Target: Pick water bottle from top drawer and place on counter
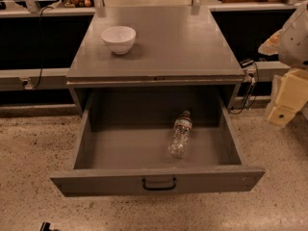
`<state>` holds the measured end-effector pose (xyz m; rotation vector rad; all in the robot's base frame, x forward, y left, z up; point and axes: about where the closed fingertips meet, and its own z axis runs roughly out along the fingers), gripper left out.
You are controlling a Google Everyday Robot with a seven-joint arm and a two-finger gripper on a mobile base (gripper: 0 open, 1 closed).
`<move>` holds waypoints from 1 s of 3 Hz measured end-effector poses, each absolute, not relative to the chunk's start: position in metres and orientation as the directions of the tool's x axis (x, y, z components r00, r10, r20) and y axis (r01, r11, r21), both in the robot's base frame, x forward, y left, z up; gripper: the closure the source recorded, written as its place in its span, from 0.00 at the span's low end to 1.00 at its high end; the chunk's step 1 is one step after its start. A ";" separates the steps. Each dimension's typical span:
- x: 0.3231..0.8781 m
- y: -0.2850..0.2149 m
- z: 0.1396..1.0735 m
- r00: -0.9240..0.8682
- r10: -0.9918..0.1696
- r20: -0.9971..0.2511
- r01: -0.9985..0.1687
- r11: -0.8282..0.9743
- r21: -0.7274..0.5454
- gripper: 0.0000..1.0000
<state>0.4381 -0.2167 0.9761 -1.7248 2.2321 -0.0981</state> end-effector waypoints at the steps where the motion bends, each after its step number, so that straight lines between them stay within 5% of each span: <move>1: 0.438 -0.217 0.976 -0.222 -0.953 -0.207 -0.931 0.270 -0.245 0.00; 3: 0.480 -0.180 0.948 0.088 -0.984 -0.157 -0.978 -0.055 -0.201 0.00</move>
Offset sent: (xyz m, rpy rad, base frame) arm 0.0508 0.0253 -0.0294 -0.1254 0.0739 0.3099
